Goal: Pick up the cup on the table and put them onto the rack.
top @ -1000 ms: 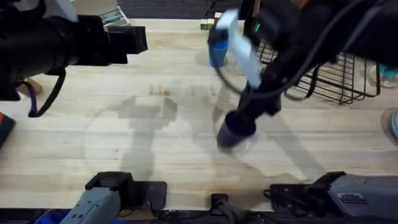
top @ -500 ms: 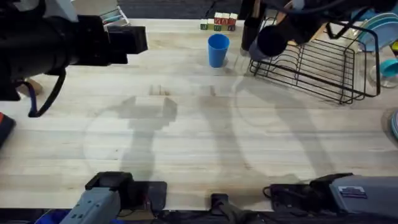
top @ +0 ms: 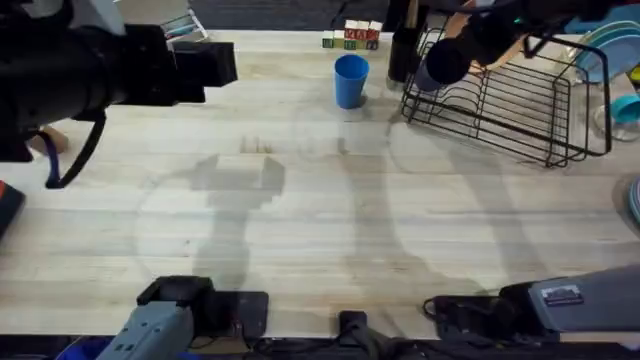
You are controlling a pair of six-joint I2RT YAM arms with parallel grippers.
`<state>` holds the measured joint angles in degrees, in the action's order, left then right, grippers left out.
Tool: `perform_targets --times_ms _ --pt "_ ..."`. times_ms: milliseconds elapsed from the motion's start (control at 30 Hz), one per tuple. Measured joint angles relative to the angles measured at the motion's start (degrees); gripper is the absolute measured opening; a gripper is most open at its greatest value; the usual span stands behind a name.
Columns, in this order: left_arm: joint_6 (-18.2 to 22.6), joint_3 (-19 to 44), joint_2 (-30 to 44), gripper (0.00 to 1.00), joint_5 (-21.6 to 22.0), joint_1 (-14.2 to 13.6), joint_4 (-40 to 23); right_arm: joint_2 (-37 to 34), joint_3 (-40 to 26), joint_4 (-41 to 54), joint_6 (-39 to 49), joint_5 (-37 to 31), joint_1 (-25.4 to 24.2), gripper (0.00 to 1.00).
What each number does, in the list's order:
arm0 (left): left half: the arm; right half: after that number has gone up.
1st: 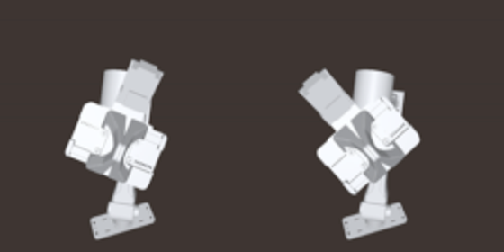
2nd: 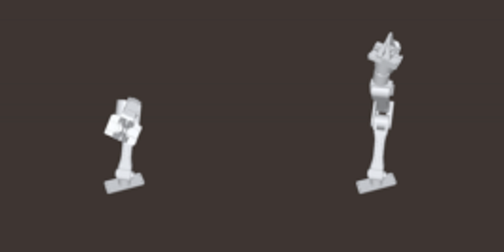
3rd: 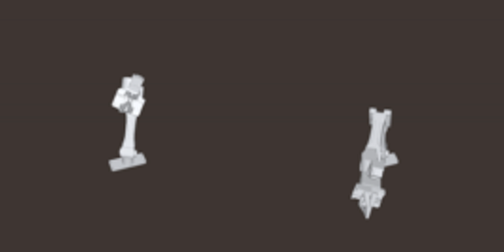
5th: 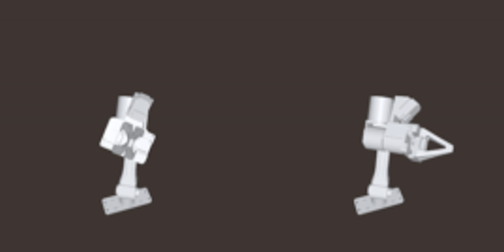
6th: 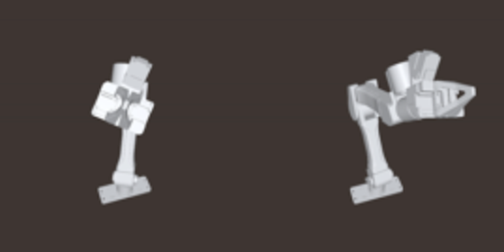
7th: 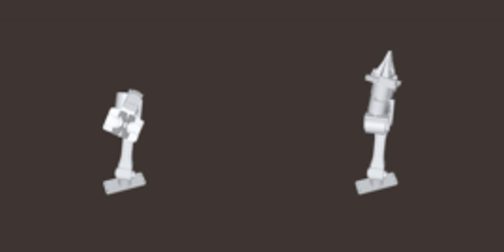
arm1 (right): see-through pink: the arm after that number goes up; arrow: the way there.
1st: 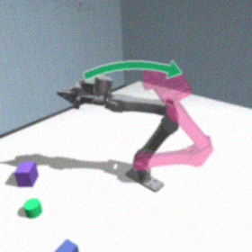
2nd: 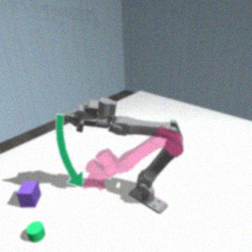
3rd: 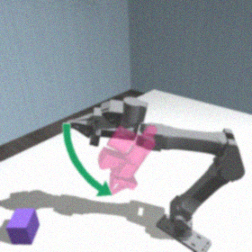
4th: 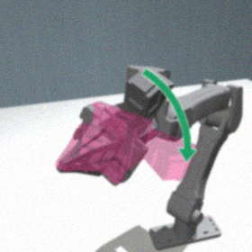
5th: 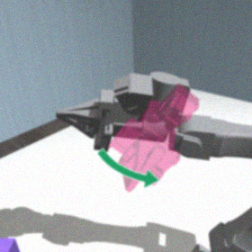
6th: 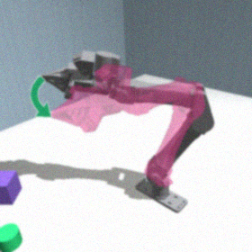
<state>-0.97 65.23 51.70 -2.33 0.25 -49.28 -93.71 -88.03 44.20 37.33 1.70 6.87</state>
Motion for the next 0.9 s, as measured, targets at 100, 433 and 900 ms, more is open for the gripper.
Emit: perform_targets --times_ms 100,433,900 --pt "0.0 0.0 0.0 0.993 0.0 0.0 0.0 -2.7 0.0 -1.8 0.0 0.0 -0.3 0.034" --pt "0.0 0.0 0.0 0.993 0.0 0.0 0.0 -10.3 0.0 -3.9 0.0 -0.4 -2.3 0.033" --pt "0.0 0.0 0.0 0.994 0.0 0.0 0.0 -12.4 0.0 -4.9 0.0 -0.4 -2.8 0.128"
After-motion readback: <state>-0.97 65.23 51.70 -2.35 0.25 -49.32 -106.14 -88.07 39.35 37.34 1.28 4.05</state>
